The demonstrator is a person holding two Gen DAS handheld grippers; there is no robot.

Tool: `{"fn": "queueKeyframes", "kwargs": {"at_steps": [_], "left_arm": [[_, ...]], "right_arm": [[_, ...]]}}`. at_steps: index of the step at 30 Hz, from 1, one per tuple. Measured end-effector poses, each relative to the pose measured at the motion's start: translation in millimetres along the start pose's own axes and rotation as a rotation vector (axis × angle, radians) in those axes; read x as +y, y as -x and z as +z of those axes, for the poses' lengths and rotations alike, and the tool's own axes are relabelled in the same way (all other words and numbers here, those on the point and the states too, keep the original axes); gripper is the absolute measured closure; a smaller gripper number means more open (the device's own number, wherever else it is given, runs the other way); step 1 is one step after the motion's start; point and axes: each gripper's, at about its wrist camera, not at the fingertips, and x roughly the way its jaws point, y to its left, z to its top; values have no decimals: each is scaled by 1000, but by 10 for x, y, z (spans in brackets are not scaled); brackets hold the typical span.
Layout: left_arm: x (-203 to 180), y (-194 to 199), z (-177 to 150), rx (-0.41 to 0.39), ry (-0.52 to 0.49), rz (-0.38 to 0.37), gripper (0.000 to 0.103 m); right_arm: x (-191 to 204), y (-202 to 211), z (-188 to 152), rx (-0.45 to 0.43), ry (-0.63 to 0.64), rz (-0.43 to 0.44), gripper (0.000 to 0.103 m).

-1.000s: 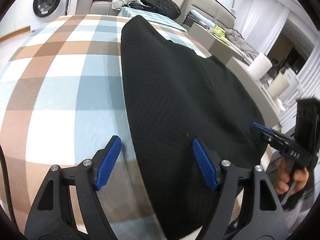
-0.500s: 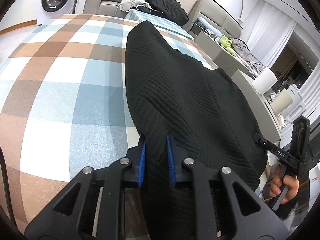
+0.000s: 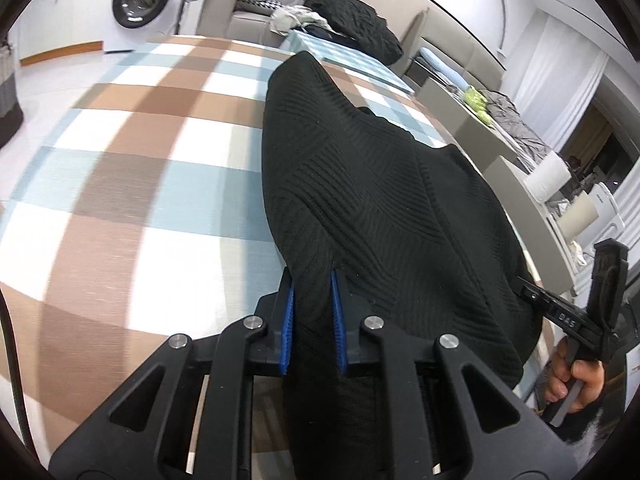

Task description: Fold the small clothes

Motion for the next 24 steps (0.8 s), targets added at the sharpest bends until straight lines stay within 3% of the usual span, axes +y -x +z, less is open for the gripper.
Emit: {"fn": "queueKeyframes", "kwargs": {"at_steps": [2, 7, 9, 11, 16, 22, 24], "left_arm": [[61, 48, -9, -4, 4, 19, 87], [70, 179, -60, -18, -12, 84, 80], [10, 258, -84, -30, -54, 125, 70], [-32, 316, -101, -43, -82, 131, 56], [-115, 430, -160, -54, -113, 90, 39], [-120, 431, -195, -40, -107, 60, 37], [-101, 400, -192, -34, -102, 60, 37]], "right_arm": [[86, -17, -1, 4, 30, -1, 81], [176, 77, 74, -35, 84, -137, 71], [236, 155, 114, -58, 94, -135, 62], [342, 196, 166, -66, 103, -71, 52], [690, -48, 288, 12, 109, 169, 46], [987, -701, 452, 169, 86, 308, 46], [1087, -749, 517, 132, 112, 296, 47]]}}
